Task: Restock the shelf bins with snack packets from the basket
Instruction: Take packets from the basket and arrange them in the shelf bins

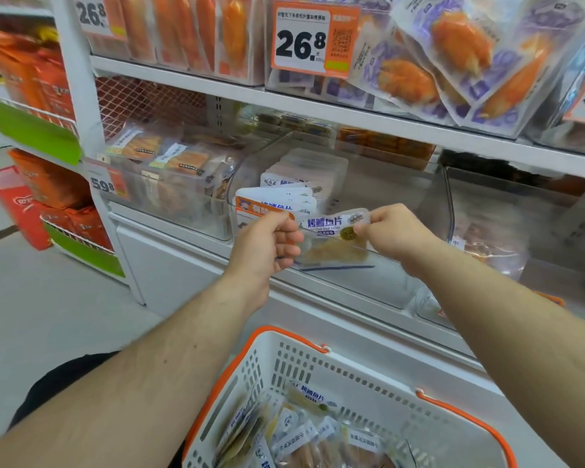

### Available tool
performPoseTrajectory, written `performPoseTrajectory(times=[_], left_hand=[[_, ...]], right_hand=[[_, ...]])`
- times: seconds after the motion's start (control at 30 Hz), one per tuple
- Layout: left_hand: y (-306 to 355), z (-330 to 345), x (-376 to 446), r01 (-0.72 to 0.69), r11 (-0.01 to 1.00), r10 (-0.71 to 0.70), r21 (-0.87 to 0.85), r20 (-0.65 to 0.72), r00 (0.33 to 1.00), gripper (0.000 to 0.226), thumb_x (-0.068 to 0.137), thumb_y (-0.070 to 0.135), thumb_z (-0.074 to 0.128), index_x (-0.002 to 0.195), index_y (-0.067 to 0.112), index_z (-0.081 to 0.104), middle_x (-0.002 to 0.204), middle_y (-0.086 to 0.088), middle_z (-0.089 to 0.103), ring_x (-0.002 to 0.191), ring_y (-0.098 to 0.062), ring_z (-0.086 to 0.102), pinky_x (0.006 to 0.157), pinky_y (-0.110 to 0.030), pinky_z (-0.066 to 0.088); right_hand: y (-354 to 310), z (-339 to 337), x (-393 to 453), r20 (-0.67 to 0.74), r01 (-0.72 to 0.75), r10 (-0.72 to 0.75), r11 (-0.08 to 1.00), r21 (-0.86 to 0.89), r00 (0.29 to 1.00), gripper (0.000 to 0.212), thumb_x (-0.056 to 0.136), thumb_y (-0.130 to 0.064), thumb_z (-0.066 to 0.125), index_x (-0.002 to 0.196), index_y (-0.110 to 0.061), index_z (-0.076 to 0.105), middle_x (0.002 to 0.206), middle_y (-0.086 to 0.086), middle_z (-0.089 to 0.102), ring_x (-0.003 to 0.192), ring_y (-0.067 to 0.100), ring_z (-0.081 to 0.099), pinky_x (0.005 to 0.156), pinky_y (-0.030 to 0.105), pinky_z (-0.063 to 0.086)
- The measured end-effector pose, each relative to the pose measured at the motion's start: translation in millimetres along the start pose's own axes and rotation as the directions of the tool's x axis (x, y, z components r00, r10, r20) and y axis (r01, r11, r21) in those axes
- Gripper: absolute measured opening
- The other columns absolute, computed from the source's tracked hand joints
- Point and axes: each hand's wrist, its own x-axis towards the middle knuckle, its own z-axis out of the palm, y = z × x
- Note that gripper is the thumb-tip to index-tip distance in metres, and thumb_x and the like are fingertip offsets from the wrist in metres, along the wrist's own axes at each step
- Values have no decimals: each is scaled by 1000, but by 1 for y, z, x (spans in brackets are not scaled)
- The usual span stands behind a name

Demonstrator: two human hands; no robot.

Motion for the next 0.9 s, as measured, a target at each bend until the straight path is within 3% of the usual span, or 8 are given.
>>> performPoseTrajectory(times=[0.1,0.2,0.33,0.5,0.63,0.8,0.9], left_hand=[[-2,1,0,2,1000,-2,8,7,1000,27,96,29,52,76,16,63,68,1,68,56,-11,56,55,-24,43],[-1,2,2,11,1000,-11,10,1,1000,25,95,28,53,76,15,64,68,1,68,55,-11,56,54,-23,44],[0,3,3,17,1000,-17,13,0,1000,23,94,27,54,77,15,63,67,2,68,55,-11,56,54,-22,43],[0,6,2,32,999,-32,16,1,999,21,94,25,54,78,14,63,64,2,66,52,-10,54,56,-24,41],[-1,8,1,35,999,-36,28,6,999,21,94,25,55,79,14,63,63,3,65,52,-9,54,55,-23,40],[-2,7,1,34,998,-35,56,6,999,20,94,26,55,81,13,64,64,3,66,54,-10,54,56,-24,41],[-7,5,1,47,991,-51,125,29,998,16,92,22,57,80,15,64,66,3,67,56,-11,55,59,-26,41]], right_hand=[[-13,8,12,146,-39,46,998,-52,988,17,94,-10,56,85,0,66,81,17,67,64,24,62,63,32,48],[-23,22,19,265,-75,82,996,-38,961,17,97,-6,50,97,4,63,98,20,72,80,28,73,83,40,60],[-38,36,24,372,-102,98,995,-9,923,20,98,-8,47,101,1,65,105,18,72,95,31,73,90,42,58],[-53,47,27,489,-86,112,993,-76,865,25,97,-15,48,107,-7,69,111,11,73,99,25,71,94,37,55],[-56,48,27,506,-95,120,993,-75,854,25,97,-13,44,93,-10,68,107,11,73,98,26,71,97,39,53],[-54,47,27,520,-56,101,993,-102,848,24,96,-16,45,89,-13,69,98,6,73,94,24,71,92,39,55],[-52,44,23,528,-10,94,987,-160,844,24,99,-25,47,97,-15,69,105,4,72,99,24,69,89,38,53]])
